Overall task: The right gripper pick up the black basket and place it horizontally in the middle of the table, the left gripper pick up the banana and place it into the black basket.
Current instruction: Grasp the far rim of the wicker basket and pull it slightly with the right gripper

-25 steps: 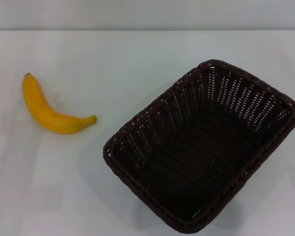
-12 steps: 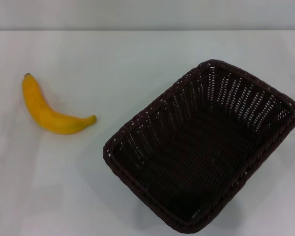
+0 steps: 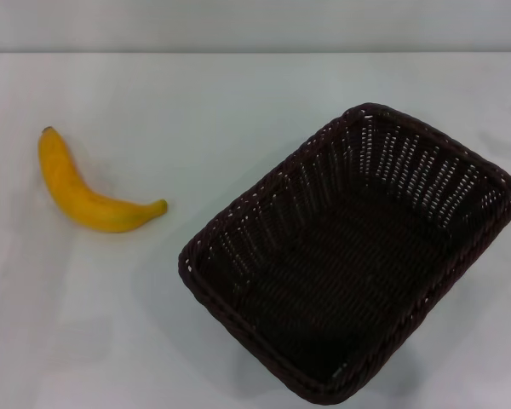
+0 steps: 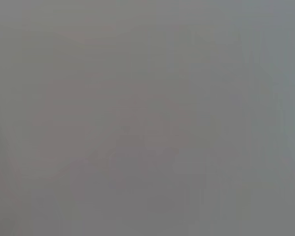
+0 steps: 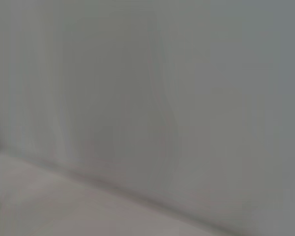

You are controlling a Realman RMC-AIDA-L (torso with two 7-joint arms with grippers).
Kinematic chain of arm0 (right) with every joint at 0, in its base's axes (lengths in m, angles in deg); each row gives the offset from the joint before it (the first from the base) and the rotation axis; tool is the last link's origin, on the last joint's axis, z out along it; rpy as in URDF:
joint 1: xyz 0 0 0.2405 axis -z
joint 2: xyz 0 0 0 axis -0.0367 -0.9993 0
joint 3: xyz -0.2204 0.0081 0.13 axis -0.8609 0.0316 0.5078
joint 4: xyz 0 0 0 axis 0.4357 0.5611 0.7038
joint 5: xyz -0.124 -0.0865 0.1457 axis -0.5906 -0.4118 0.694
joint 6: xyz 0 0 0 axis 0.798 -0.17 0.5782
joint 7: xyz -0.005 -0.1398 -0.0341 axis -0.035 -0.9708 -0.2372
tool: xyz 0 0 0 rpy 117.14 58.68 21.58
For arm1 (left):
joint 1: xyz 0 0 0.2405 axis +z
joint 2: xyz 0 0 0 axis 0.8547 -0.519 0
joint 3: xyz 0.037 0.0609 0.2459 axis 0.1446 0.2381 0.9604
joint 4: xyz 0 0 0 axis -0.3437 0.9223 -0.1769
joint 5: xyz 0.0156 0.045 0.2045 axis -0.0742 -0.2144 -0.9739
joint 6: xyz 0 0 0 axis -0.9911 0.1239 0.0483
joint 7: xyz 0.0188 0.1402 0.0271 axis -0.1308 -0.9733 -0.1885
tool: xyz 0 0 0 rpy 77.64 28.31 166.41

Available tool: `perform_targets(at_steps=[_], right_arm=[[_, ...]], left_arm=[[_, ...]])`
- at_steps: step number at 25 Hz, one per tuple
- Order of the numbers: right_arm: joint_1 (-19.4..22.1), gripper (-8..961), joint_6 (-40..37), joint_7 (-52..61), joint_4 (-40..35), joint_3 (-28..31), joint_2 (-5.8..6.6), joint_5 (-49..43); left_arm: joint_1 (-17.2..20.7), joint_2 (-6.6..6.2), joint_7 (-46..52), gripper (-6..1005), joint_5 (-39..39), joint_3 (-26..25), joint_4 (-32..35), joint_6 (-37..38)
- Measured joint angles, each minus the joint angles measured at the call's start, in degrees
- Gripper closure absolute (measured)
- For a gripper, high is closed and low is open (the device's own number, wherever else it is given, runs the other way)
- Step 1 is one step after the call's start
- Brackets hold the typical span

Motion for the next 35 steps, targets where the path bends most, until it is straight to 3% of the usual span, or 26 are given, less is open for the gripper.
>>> perform_targets(at_steps=[3,11,16,25,35], right_arm=[[-5.66,103,4.21,10.2,-2.9,-2.16,1.53,-8.73],[-19.28,107,12.19,26.57,-3.43,-6.4,2.55,-22.41],[-24.28,109,14.35,31.44,-1.46,-11.7,1.52,-28.18],[-35.45,136,12.1,36.01,15.03,-12.56,-0.63,-41.44],[-39.16,161,9.86,35.46,22.66,-14.48,-2.77,-47.74]], left_arm=[[-0.18,-0.1,0.09,137,0.0,0.0,0.36,0.22],[-0.59,-0.21,0.03,143,0.23,-0.19,2.15,0.82],[-1.94,-0.3,0.37,146,0.46,-0.27,2.79,1.65],[-2.07,-0.36,0.39,153,0.49,-0.35,3.76,2.83],[-2.28,-0.47,0.36,160,0.47,-0.35,3.87,3.31]])
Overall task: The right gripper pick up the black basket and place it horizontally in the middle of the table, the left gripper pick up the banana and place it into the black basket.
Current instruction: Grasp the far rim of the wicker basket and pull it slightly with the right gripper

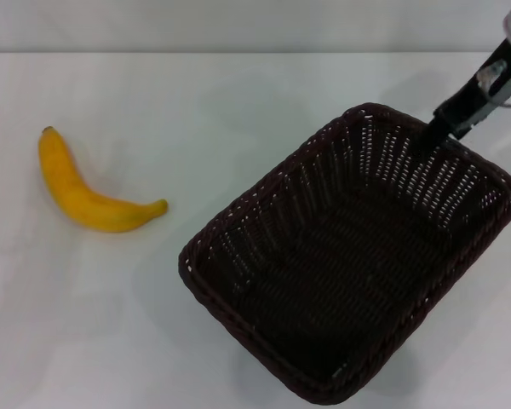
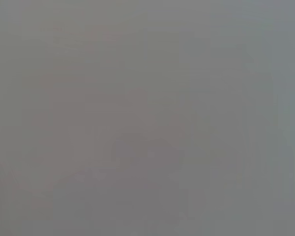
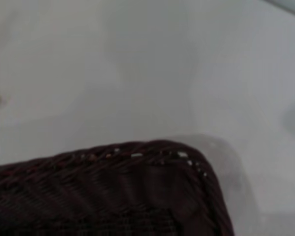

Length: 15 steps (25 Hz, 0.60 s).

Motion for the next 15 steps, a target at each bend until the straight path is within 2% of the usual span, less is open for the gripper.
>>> perform_targets(at_steps=[6,15], right_arm=[[-1.23,177,-2.97,-0.06,5.09,-4.25,-0.79,-0.88],[-2.38,200,-3.67,0.61,7.05,-4.62,-1.71,-2.51]], left_arm=[[-0.1,0.0,-0.11,164,0.0,0.0,0.0,0.04],[-0.28,-0.32,-0.2,170,0.0,0.0,0.18,0.15]])
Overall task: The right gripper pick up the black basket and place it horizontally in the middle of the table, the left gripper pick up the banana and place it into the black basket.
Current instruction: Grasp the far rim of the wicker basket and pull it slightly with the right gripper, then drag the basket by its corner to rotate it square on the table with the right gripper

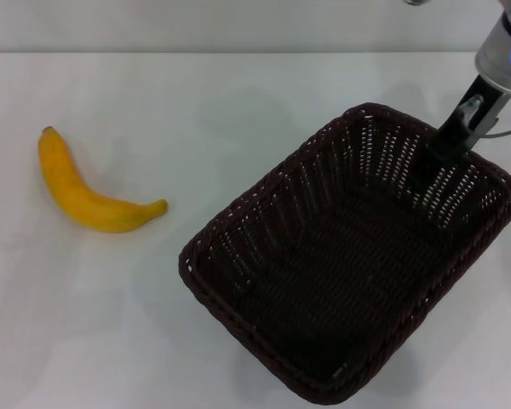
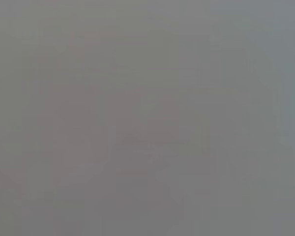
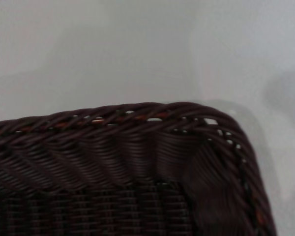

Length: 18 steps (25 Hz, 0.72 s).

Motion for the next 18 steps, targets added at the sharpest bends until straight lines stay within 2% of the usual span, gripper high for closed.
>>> perform_targets(at_steps=[2,5,12,18], right_arm=[[-0.66,205,0.08,0.22,1.03,0.21,-0.11,-0.02],[-1.43,432,0.51,0.88,1.38,0.51,-0.12,0.17],[-2.11,569,1.05,5.97,0.74,0.57,0.13,0.37],[-0.43,707,0.92,16.01,-1.73,0.78,1.3,0.14]], left_arm=[[0.0,-0.33,0.06,172,0.0,0.0,0.29,0.14],[-0.03,-0.79,0.22,174,0.0,-0.03,0.92,0.71],[0.06,-1.09,0.27,179,0.0,-0.9,3.59,1.1],[-0.28,-1.2,-0.13,183,-0.09,-4.14,5.46,1.12]])
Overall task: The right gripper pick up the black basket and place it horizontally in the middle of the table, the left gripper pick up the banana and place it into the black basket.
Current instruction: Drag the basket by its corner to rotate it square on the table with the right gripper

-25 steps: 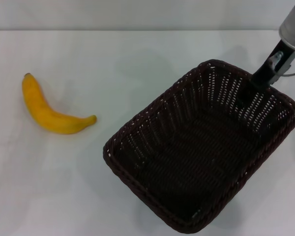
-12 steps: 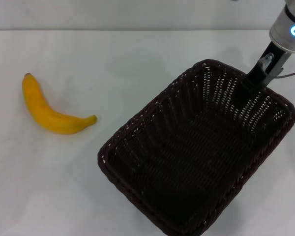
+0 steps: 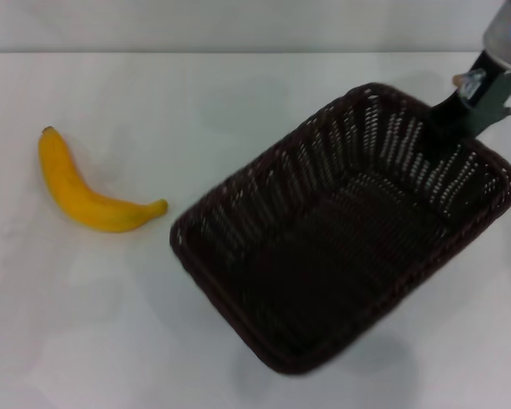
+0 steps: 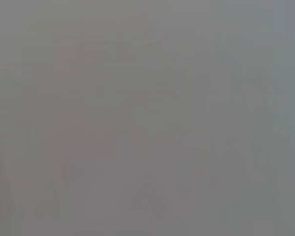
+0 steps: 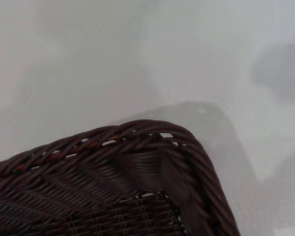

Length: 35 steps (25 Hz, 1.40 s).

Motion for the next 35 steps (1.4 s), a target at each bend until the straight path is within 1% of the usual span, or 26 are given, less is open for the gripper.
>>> perform_targets(at_steps=[3,6,8,11,14,18,21,24,27,32,35], right_arm=[[2.08,797,1.12,5.4,-2.81,1.59,0.41,-0.14],[5.78,798,3.18,10.22,-9.11,3.95,0.22,-0.08],[9.35,798,4.43,13.73,-14.21,5.97,-0.62,0.02],[13.41,798,5.47,17.2,-18.62,5.88,-2.08,1.25],[16.06,799,5.91,20.3,-20.48,1.97,-2.54,4.68],[19.36,808,5.8,24.83,-24.23,-4.76,-2.58,10.49],[21.54,811,5.21,26.96,-27.41,-8.04,-2.7,12.95],[23.05,813,4.05,27.8,-29.2,-10.28,-2.63,14.4],[23.85,815,3.18,27.01,-29.41,-11.48,-2.4,14.86],[23.39,801,3.19,23.21,-26.45,-10.95,-2.21,16.7],[23.69,793,2.85,22.57,-26.29,-8.7,-2.21,17.3]], left_arm=[[0.12,-0.38,-0.04,185,0.0,-0.6,1.04,-0.05],[0.02,-1.03,-0.05,187,-0.03,-1.66,1.73,0.38],[-0.25,-1.52,-0.03,188,-0.03,-2.11,1.74,0.83],[-1.16,-2.26,0.08,191,-0.32,-2.6,1.75,1.78],[-2.18,-3.04,0.13,193,-0.68,-2.48,1.58,3.21],[-2.96,-3.33,0.23,195,-1.21,-2.37,1.71,4.61],[-3.43,-3.48,0.31,198,-1.63,-2.36,1.81,4.96],[-3.73,-3.57,0.33,200,-1.85,-2.36,1.83,4.99],[-3.91,-3.68,0.34,202,-1.94,-2.36,1.83,5.0],[-3.96,-3.63,0.28,205,-1.94,-2.43,1.83,5.0],[-3.9,-3.53,0.28,207,-1.94,-2.45,1.83,5.0]])
